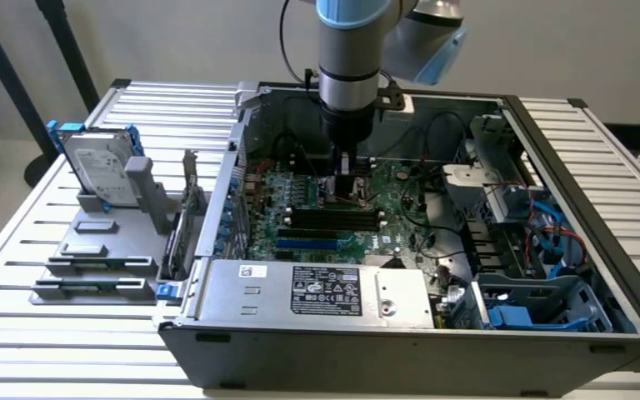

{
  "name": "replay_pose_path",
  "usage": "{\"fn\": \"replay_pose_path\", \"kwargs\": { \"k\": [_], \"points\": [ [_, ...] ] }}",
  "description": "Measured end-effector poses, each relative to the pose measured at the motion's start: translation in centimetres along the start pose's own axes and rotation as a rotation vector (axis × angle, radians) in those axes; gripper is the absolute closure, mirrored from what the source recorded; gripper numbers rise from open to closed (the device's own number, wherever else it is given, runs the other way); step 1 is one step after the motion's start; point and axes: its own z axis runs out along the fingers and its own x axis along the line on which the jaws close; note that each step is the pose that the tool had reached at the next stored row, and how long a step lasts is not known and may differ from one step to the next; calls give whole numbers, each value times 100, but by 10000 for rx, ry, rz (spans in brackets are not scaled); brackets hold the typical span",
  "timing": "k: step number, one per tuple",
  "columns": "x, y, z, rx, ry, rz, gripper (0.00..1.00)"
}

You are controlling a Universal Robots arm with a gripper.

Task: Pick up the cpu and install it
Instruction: 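Place the cpu into insertion slot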

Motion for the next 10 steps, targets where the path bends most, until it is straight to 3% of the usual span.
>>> {"fn": "replay_pose_path", "kwargs": {
  "k": [7, 10],
  "points": [
    [7, -3, 38, -66, 2, -3, 45],
    [23, -9, 55, -126, 5, -7, 45]
  ]
}}
